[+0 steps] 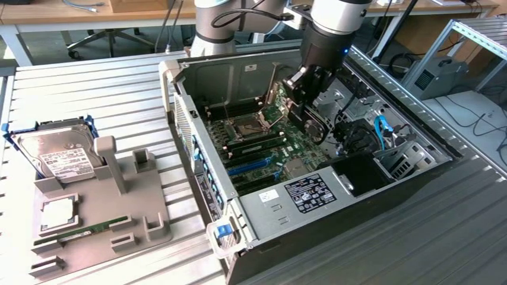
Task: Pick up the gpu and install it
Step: 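Pick up the gpu and move the gpu toward the slot, then insert the gpu into the slot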
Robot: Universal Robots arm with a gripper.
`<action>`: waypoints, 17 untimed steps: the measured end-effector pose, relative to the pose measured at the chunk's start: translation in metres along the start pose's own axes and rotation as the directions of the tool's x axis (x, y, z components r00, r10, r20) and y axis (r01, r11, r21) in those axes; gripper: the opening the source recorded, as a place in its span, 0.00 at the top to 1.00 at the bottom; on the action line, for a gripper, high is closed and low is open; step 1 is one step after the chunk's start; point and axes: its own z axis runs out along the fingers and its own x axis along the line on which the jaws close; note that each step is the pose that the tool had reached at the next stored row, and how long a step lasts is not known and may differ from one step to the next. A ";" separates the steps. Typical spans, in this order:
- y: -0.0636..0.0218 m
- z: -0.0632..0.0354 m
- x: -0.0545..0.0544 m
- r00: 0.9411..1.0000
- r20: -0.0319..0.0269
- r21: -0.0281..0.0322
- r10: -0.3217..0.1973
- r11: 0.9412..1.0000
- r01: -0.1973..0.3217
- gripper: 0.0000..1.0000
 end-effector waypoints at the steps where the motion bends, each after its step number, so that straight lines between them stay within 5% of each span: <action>1: 0.0000 0.0000 0.000 1.000 0.000 0.000 0.000 1.000 0.000 0.74; 17: 0.0000 0.0000 0.000 1.000 0.000 -0.001 -0.022 1.000 0.022 0.74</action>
